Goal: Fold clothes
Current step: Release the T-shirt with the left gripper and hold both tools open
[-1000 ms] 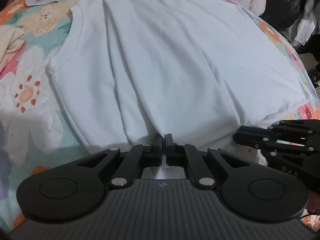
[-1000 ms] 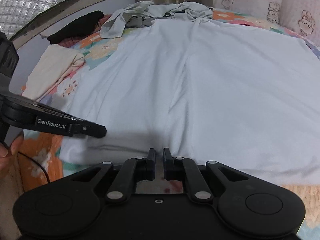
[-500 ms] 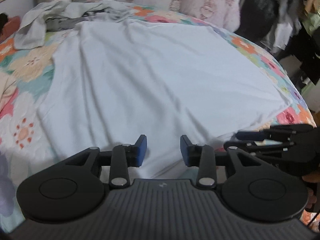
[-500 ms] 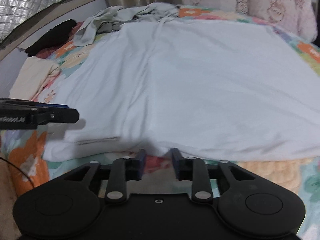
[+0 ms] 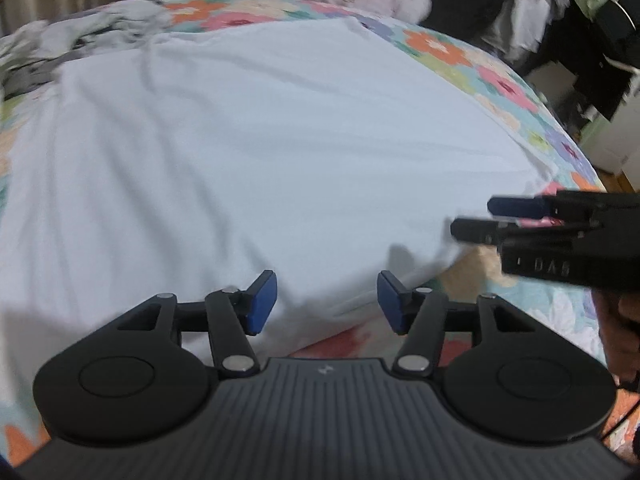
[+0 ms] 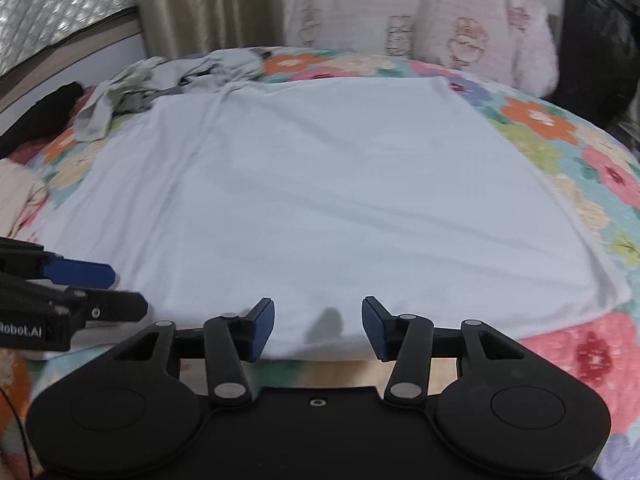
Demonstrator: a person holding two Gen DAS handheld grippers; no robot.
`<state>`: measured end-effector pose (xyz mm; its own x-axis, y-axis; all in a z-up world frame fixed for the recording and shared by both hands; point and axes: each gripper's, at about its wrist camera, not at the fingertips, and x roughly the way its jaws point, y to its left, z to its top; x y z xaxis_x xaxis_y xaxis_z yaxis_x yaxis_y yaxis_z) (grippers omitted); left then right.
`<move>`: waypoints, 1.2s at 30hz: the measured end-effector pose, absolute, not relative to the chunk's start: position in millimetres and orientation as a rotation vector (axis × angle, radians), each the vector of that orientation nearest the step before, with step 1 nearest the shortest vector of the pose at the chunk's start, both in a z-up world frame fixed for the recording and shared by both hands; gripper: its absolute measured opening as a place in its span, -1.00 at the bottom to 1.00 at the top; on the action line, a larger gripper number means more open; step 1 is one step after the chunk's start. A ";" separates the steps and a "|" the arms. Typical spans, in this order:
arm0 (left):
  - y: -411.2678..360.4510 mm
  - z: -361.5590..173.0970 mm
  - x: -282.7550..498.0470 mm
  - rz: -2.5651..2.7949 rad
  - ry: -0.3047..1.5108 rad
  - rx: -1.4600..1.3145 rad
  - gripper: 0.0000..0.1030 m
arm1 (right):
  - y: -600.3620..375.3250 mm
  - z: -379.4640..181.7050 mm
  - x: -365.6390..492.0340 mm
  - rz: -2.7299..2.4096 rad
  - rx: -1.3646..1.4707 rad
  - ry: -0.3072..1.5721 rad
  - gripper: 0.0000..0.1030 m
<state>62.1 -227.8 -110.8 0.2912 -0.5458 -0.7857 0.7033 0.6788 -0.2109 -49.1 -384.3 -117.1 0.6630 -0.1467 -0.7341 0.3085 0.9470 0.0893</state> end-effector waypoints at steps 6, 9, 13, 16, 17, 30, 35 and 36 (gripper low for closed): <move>-281.0 -127.1 62.5 -0.920 1.037 0.167 0.11 | -467.9 -125.4 -80.0 -0.332 0.409 0.751 0.18; -298.6 -142.3 63.9 -0.902 1.069 0.212 0.11 | -502.1 -133.6 -96.6 -0.451 0.476 0.702 0.18; -303.2 -152.2 70.0 -0.880 1.103 0.194 0.14 | -515.7 -143.5 -104.0 -0.644 0.522 0.698 0.18; -302.8 -154.0 73.7 -0.882 1.117 0.169 0.18 | -512.6 -151.0 -108.8 -0.820 0.587 0.678 0.19; -301.7 -155.7 76.4 -0.886 1.119 0.157 0.19 | -507.5 -153.3 -108.6 -0.851 0.590 0.661 0.19; -293.0 -161.7 83.2 -0.863 1.144 0.045 0.19 | -495.3 -140.9 -124.4 -1.065 0.644 0.517 0.21; -296.9 -160.8 83.4 -0.859 1.136 0.066 0.19 | -500.5 -145.2 -135.0 -1.070 0.659 0.520 0.22; -296.1 -161.7 83.7 -0.864 1.135 0.069 0.19 | -502.0 -146.3 -137.4 -1.074 0.657 0.517 0.23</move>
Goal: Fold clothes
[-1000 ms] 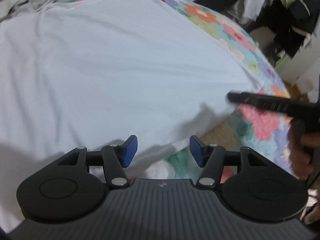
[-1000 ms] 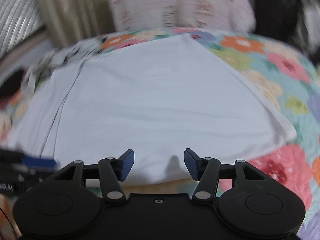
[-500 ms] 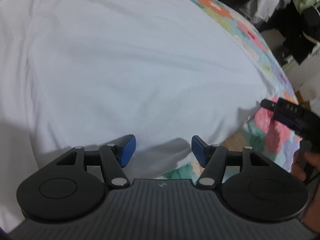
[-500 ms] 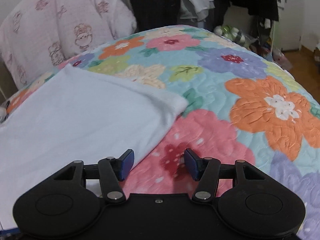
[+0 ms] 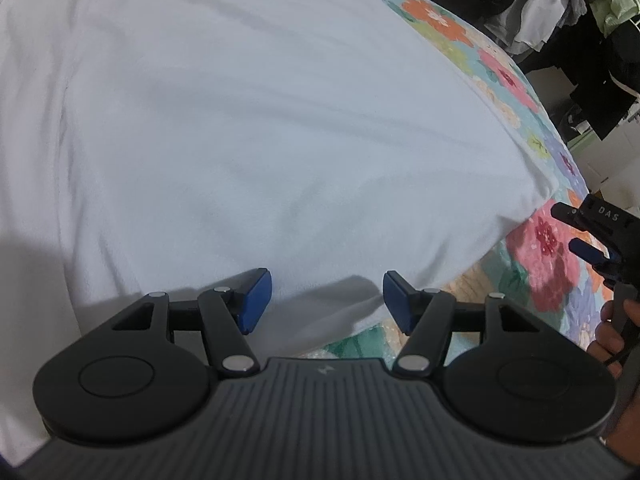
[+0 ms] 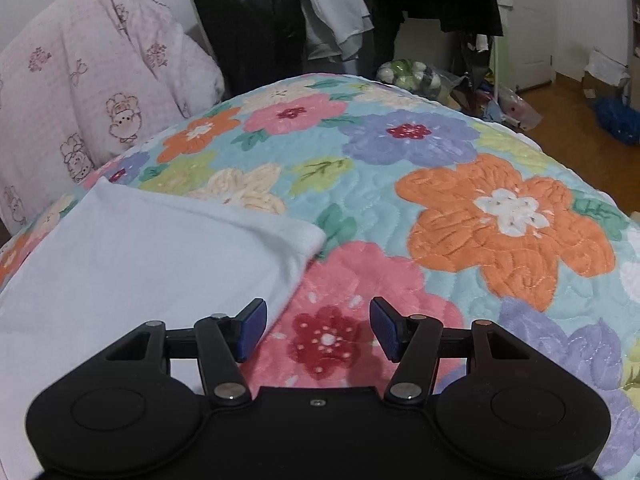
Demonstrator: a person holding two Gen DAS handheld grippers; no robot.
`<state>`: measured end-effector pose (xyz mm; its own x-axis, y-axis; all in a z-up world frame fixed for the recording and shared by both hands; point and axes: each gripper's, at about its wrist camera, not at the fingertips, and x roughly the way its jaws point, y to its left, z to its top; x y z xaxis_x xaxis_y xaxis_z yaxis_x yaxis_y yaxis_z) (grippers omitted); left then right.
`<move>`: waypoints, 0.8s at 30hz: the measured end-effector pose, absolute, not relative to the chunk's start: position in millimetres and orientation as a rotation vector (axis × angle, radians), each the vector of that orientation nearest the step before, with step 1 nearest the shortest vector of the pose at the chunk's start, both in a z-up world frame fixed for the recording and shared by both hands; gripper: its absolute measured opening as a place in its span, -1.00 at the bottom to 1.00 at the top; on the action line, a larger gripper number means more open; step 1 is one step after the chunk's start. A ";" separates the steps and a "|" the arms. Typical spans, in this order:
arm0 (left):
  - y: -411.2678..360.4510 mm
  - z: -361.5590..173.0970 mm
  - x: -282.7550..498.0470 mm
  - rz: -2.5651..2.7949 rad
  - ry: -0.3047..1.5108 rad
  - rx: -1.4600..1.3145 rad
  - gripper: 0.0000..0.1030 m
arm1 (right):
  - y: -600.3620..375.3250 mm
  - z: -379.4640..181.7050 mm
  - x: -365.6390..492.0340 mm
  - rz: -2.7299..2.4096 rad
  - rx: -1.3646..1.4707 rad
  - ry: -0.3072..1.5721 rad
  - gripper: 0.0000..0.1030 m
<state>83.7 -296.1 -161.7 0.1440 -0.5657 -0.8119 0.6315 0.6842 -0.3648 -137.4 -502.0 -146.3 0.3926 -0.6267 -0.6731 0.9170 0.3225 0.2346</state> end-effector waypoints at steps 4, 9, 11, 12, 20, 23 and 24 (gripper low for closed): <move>-295.7 -163.3 87.5 -0.871 1.149 0.057 0.19 | -516.3 -157.4 -147.6 -1.095 0.694 0.524 0.27; -296.5 -162.1 90.3 -0.885 1.156 0.069 0.19 | -523.0 -169.4 -144.6 -1.011 0.690 0.517 0.48; -294.7 -162.6 91.8 -0.890 1.161 0.057 0.19 | -524.4 -171.4 -138.2 -0.939 0.687 0.502 0.48; -294.1 -162.7 92.7 -0.892 1.163 0.052 0.19 | -525.6 -173.0 -134.3 -0.898 0.692 0.494 0.45; -281.9 -152.7 106.0 -0.886 1.175 -0.016 0.19 | -524.3 -172.4 -93.0 -0.760 0.604 0.519 -0.87; -269.4 -145.3 115.7 -0.873 1.163 -0.060 0.19 | -508.9 -158.8 -87.5 -0.680 0.585 0.475 -0.87; -264.5 -143.1 119.7 -0.873 1.161 -0.080 0.19 | -503.1 -153.5 -83.8 -0.652 0.587 0.469 -0.87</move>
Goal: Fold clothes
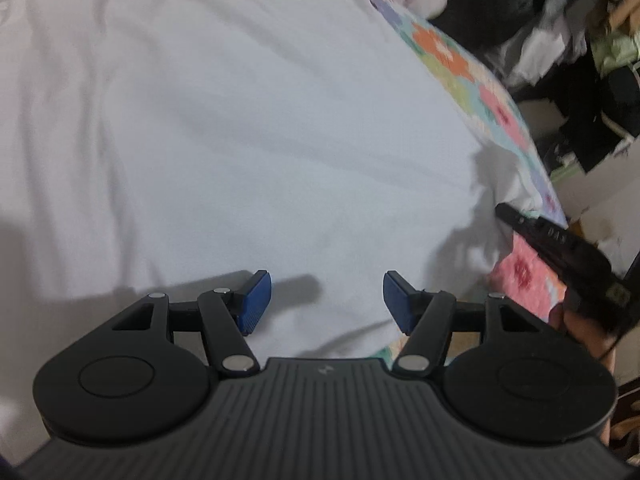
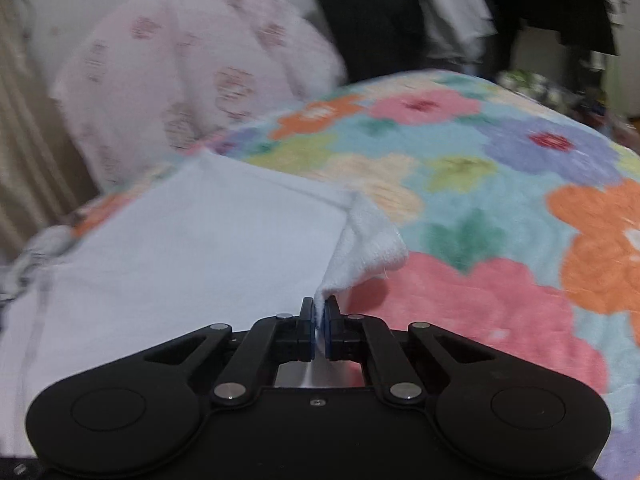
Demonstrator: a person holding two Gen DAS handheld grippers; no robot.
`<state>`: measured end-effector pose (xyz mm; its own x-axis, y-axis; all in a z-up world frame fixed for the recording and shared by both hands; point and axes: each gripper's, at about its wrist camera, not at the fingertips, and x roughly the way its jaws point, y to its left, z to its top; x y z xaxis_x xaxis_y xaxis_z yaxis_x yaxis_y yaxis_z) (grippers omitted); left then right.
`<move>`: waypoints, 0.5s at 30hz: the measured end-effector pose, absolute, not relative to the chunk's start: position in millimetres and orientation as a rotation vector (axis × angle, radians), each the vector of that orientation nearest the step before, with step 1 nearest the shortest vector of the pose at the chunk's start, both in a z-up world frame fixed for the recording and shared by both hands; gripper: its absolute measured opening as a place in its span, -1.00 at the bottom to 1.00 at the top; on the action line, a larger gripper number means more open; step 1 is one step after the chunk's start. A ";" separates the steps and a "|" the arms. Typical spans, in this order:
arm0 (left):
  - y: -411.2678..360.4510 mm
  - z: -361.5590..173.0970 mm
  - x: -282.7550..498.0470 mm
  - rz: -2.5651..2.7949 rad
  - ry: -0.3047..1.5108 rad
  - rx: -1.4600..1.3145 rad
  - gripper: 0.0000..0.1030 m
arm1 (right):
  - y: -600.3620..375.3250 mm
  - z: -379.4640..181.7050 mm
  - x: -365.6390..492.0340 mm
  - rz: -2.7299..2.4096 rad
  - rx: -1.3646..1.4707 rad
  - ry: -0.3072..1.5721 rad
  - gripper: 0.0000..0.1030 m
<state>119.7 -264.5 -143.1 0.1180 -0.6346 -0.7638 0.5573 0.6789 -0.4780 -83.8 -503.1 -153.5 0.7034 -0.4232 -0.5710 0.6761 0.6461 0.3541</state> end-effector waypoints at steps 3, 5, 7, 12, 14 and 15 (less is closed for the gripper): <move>-244.2 -135.0 137.2 -0.874 1.165 -0.166 0.19 | -480.7 -138.1 -67.0 -0.547 0.594 0.457 -0.88; -224.2 -126.1 149.4 -0.866 1.153 -0.228 0.19 | -459.3 -128.1 -51.3 -0.449 0.588 0.456 -0.88; -204.2 -118.2 157.1 -0.851 1.130 -0.257 0.19 | -433.2 -119.0 -33.7 -0.357 0.556 0.468 -0.88; -155.0 -101.1 172.3 -0.815 1.075 -0.320 0.19 | -363.0 -104.3 -4.7 -0.129 0.490 0.480 -0.88; -135.0 -98.5 175.4 -0.811 1.054 -0.349 0.19 | -337.5 -100.2 -3.1 -0.059 0.447 0.488 -0.88; -127.8 -99.5 176.8 -0.812 1.051 -0.366 0.19 | -326.6 -99.0 -2.6 -0.026 0.431 0.492 -0.88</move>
